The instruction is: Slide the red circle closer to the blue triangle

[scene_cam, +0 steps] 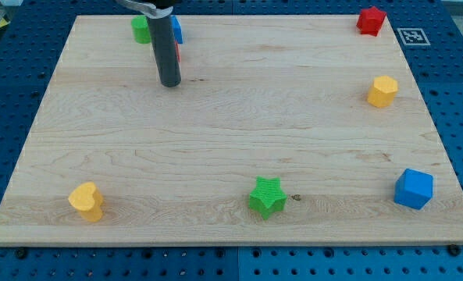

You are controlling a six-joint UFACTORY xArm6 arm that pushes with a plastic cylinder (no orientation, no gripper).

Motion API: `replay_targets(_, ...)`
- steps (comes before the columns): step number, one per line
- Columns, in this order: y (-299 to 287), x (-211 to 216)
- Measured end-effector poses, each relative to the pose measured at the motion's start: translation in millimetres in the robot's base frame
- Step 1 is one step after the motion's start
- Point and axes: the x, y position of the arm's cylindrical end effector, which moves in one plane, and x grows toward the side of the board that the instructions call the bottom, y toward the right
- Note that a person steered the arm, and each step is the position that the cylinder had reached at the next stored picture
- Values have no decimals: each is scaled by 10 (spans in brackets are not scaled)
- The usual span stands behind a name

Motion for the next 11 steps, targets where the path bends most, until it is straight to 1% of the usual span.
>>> replay_targets(2,3,-52)
replay_targets(3,104,-143)
replay_targets(4,182,-360)
replay_targets(5,170,-391)
replay_targets(6,28,-169)
replay_targets(7,-246,-293)
replay_targets(8,-281,-521)
replay_targets(11,-281,-577)
